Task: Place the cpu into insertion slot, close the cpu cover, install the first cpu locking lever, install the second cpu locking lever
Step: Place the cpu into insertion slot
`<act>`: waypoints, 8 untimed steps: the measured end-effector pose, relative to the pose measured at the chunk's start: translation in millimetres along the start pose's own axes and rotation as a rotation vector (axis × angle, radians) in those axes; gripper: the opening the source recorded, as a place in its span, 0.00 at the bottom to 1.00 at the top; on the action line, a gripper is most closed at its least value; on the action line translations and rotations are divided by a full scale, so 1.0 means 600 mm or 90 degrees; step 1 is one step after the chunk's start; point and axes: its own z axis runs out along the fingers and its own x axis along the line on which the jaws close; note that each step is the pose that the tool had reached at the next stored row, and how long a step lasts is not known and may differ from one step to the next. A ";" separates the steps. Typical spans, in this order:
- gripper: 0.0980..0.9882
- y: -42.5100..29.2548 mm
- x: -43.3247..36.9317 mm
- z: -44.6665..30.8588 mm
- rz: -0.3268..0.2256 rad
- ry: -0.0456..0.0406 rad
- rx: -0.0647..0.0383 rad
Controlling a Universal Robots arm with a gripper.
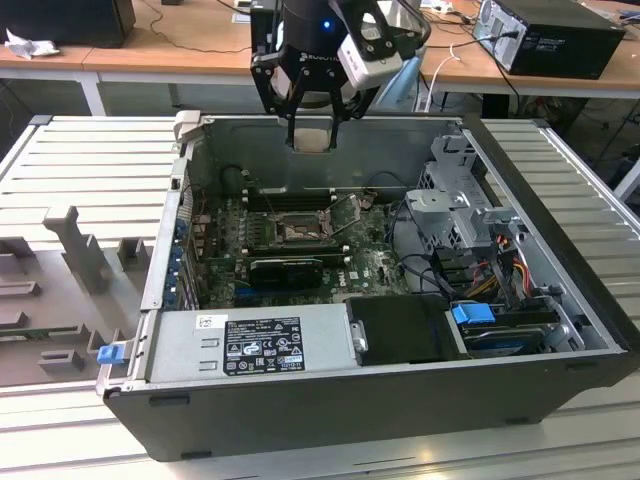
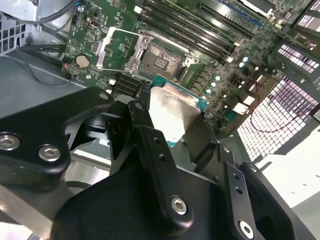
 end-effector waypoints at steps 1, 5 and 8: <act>0.48 0.000 0.000 0.000 0.014 -0.0013 0.000; 0.48 0.000 0.000 0.002 0.063 -0.0055 -0.001; 0.48 0.000 0.000 0.002 0.083 -0.0074 -0.001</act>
